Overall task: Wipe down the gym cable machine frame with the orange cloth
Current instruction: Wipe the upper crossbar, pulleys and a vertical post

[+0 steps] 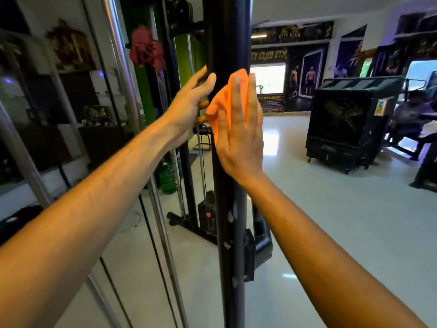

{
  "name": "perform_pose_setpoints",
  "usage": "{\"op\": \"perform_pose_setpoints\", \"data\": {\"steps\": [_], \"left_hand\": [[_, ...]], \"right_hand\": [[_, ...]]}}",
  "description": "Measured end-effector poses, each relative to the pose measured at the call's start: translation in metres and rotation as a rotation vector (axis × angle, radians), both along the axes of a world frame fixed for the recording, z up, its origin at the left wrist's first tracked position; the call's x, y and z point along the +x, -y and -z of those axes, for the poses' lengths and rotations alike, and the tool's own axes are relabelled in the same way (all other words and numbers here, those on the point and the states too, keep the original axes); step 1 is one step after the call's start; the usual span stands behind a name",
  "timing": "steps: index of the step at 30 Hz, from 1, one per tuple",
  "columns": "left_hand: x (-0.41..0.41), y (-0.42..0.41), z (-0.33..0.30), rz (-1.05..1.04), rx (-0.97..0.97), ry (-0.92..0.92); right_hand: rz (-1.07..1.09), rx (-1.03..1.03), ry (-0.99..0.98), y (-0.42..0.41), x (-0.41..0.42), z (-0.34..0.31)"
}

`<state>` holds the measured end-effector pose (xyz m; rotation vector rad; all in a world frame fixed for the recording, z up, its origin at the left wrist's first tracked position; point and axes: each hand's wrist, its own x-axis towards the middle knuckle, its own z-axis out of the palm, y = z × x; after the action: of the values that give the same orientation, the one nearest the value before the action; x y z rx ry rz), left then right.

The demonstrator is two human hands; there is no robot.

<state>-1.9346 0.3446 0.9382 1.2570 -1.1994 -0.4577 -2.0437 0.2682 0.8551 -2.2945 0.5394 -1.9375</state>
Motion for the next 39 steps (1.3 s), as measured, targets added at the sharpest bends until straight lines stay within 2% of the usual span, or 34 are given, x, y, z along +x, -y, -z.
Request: {"op": "perform_pose_setpoints", "data": {"steps": [5,7,10,12,14,17,19,21,26,28,30,35,37,39], "left_hand": [[0.001,0.001,0.026,-0.063,0.048,-0.034],[-0.002,0.0,0.037,-0.078,0.063,-0.054],[-0.012,-0.001,0.046,-0.108,0.069,-0.039],[-0.014,-0.002,0.047,-0.104,0.066,-0.058],[-0.015,-0.002,0.047,-0.085,0.049,-0.079],[-0.014,-0.002,0.057,-0.078,0.019,-0.077],[-0.012,-0.003,0.07,-0.05,0.022,-0.08],[-0.01,-0.005,0.081,-0.034,0.033,-0.086],[-0.001,-0.006,0.095,0.002,0.052,-0.075],[0.002,-0.006,0.099,0.009,0.051,-0.067],[0.004,-0.007,0.104,0.017,0.051,-0.069],[0.006,-0.01,0.123,0.032,0.08,-0.095],[0.009,-0.009,0.13,0.041,0.094,-0.088],[0.01,-0.01,0.132,0.049,0.103,-0.1]], "right_hand": [[-0.002,0.074,-0.137,-0.008,-0.01,0.133],[-0.011,0.065,-0.178,-0.01,-0.015,0.158],[-0.067,0.1,-0.111,-0.01,-0.009,0.118],[-0.044,0.111,-0.04,-0.007,-0.001,0.075],[-0.033,0.112,0.0,-0.004,0.002,0.059],[-0.044,0.091,-0.039,-0.004,-0.004,0.105],[-0.05,0.151,-0.109,-0.01,-0.01,0.154],[-0.053,0.198,-0.124,-0.014,-0.013,0.173],[-0.04,0.129,0.013,-0.006,0.001,0.085],[-0.001,0.123,0.042,-0.004,0.007,0.07],[0.036,0.12,0.028,-0.008,0.008,0.094],[0.08,0.208,-0.15,-0.028,-0.006,0.234],[0.073,0.213,-0.149,-0.029,-0.005,0.239],[0.052,0.216,-0.095,-0.027,0.001,0.206]]}}
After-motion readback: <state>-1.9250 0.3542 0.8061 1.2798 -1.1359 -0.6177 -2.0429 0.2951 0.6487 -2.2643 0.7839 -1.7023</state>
